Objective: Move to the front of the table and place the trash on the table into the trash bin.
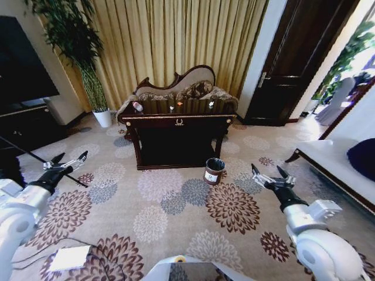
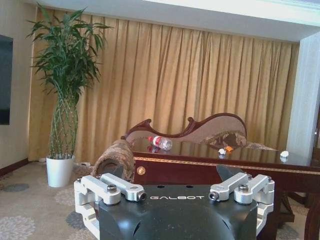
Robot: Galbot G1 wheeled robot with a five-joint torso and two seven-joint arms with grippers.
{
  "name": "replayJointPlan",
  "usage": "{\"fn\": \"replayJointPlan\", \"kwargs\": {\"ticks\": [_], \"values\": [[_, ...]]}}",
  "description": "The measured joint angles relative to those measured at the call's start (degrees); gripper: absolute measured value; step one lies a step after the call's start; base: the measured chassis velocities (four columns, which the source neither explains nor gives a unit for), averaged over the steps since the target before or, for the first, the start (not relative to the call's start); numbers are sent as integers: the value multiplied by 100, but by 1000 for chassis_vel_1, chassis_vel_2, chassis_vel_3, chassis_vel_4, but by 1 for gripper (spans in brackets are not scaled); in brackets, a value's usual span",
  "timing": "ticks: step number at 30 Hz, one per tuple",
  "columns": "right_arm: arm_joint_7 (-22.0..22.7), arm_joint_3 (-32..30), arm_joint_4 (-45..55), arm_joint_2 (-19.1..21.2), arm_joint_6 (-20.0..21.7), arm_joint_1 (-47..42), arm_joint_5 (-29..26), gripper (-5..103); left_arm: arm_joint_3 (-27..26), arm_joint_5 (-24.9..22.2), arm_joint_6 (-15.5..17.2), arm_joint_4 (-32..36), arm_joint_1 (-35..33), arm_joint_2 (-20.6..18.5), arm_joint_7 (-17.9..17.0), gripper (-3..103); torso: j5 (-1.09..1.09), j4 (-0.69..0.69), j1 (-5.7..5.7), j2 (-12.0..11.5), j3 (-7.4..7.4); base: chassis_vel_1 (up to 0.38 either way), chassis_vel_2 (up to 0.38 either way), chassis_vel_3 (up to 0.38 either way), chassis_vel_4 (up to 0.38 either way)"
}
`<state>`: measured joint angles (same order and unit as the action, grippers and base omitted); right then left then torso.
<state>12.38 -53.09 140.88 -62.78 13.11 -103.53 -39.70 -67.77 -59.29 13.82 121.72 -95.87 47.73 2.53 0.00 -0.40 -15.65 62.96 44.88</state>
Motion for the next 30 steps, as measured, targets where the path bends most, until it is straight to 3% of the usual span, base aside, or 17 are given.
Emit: {"fn": "replayJointPlan", "kwargs": {"ticks": [30], "values": [[-231,15,-205,-2,-250,119,120,100,142,42,-16,-59,166,-49,-11,100,0,1,0,0,0,0,0,0,0]]}}
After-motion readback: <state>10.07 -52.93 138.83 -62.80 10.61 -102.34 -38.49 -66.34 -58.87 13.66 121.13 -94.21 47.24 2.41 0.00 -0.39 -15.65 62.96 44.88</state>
